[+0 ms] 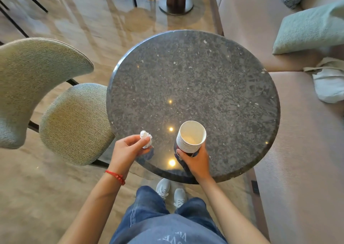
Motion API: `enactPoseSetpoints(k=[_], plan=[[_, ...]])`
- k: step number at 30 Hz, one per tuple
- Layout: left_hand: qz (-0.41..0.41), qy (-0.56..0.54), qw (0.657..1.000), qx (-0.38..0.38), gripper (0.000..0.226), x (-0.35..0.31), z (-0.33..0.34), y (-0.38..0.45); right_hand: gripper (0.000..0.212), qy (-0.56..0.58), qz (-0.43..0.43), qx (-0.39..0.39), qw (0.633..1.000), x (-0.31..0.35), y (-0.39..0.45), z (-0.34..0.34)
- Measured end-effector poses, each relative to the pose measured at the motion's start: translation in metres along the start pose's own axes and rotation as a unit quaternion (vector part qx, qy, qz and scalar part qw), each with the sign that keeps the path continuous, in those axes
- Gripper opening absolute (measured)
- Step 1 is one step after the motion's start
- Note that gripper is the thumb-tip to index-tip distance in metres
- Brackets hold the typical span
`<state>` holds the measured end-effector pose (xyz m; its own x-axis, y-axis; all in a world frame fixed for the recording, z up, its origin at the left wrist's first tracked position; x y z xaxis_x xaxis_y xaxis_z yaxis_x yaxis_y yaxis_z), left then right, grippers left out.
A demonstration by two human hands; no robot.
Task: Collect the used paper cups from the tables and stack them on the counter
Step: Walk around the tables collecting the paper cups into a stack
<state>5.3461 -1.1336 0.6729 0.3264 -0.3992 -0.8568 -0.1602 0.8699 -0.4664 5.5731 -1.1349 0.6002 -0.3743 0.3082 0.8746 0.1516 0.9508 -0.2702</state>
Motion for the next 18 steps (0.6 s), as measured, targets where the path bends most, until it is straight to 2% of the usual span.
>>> enactPoseSetpoints(k=[7,18], plan=[[0.022,-0.006,1.000,-0.013,0.006,-0.002,0.006,-0.018,0.051,0.002,-0.026,0.066,0.997,0.019,-0.003,-0.014],[0.050,-0.091,0.987,-0.125,0.005,0.012,-0.023,-0.072,0.059,-0.015,-0.100,0.219,0.970,0.065,-0.017,-0.008]])
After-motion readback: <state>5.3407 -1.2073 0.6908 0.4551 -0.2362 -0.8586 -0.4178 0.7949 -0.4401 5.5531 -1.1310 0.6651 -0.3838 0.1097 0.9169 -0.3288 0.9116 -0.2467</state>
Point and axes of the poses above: each hand's wrist, its own y-axis towards the middle knuckle, its own z-axis out of the palm, x = y × z, the point moved 7 cm from there along y, towards the middle knuckle, and after that the axes turned 8 degrees about -y, right-handed, at the moved point
